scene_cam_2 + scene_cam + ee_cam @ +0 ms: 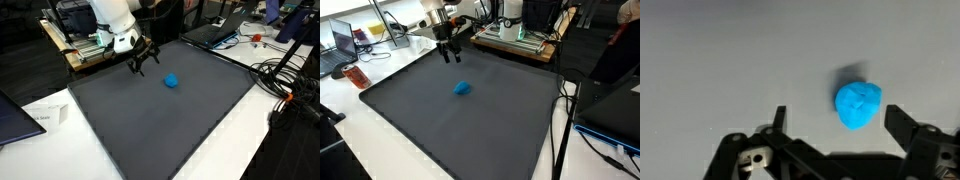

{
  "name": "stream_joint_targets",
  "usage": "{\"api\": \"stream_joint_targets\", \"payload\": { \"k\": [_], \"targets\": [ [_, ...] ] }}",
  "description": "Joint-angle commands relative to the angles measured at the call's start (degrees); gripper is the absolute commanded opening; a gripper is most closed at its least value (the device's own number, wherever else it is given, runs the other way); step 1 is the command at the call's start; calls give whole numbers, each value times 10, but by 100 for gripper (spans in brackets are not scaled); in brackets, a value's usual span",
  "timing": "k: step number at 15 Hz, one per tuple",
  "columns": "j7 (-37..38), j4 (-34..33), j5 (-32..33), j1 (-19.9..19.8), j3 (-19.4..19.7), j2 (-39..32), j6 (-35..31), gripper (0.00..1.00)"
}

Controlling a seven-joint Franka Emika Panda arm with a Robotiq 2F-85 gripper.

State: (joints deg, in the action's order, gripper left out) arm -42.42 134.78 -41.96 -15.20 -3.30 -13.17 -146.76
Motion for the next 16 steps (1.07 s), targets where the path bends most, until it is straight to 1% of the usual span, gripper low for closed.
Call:
{"api": "stream_joint_targets", "payload": {
  "k": [1, 5, 7, 11, 12, 13, 16],
  "targets": [
    [1, 52, -32, 21, 8, 44, -18, 100],
    [56, 74, -29, 40, 16, 64, -21, 100],
    [109, 84, -24, 49, 22, 73, -28, 100],
    [203, 97, -18, 65, 31, 80, -68, 100],
    [216, 99, -24, 66, 31, 82, -74, 100],
    [223, 100, -33, 57, 21, 83, -80, 100],
    [250, 101, -53, 57, 17, 86, -87, 100]
  ]
}}
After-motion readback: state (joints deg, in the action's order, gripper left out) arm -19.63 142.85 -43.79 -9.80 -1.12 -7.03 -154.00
